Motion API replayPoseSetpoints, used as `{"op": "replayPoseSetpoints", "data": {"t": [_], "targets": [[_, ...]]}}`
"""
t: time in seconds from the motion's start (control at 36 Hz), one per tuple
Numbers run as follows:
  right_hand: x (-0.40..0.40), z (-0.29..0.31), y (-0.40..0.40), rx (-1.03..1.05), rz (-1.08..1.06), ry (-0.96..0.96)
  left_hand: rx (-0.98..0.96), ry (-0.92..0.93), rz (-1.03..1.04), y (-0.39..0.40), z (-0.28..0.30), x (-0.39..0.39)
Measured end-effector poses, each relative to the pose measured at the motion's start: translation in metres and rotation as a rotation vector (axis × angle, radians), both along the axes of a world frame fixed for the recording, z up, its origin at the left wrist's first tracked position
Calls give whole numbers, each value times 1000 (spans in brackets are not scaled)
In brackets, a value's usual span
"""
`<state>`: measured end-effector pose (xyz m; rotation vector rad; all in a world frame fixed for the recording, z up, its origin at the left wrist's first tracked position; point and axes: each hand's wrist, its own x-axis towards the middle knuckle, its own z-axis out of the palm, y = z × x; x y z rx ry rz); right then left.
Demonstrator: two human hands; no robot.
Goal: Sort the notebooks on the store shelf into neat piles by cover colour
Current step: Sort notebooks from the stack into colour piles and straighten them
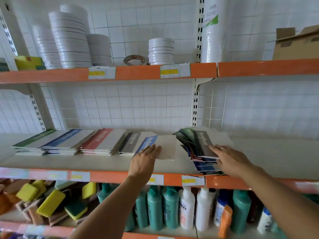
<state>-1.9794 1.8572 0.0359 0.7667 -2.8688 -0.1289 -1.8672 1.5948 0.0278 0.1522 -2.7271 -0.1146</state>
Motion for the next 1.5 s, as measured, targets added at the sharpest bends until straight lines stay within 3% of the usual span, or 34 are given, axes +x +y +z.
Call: {"op": "replayPoseSetpoints", "data": {"t": [0.17,0.39,0.53,0.67,0.89,0.97,1.06,1.17,1.5], "targets": [[0,12,-18,35,-94,129,-1,10,-1,-25,0,-6],[-4,17,-36,2,-43,33,26,42,-27,-70,3,-16],[4,36,-59,-26,-140,277,25,56,-17,-94,5,-22],[17,43,-99,-1,-105,385,-9,51,-16,-117,7,-26],[9,24,-181,-45,176,326,35,122,-20,-158,0,-17],[9,16,-210,-53,281,337,5,257,-52,-177,-3,-12],[12,7,-237,6,277,212,-20,186,5,-196,-4,0],[12,-4,-264,-30,287,159,-83,260,54,-216,-7,17],[1,-42,-324,28,277,-19,6,262,194,-288,-12,59]]}}
